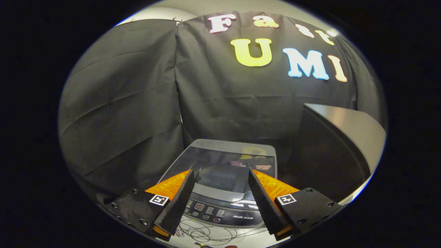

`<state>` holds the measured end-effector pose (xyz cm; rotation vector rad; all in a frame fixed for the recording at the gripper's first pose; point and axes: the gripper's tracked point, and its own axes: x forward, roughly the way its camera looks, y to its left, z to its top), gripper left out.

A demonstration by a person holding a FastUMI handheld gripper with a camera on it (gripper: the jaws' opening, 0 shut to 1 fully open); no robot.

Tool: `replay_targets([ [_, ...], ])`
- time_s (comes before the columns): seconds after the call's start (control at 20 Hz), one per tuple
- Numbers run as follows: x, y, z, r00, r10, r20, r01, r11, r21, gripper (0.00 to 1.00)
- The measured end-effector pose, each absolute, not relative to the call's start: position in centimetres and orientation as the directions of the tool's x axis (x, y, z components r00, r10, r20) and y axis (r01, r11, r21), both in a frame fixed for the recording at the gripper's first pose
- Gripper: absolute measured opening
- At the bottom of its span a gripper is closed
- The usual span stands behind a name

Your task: Put the clothes into the washing machine and then close the washing machine lid.

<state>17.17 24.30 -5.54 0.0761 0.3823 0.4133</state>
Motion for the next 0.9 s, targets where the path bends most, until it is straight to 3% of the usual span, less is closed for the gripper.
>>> replay_targets([
  [0.35,9.6,11.0,-2.4,0.886,0.415,-0.209,-0.394,0.909,0.132,0.98],
  [0.9,1.8,-7.0,-1.5,0.950,0.306,-0.061,-0.301,0.950,0.079,0.97],
])
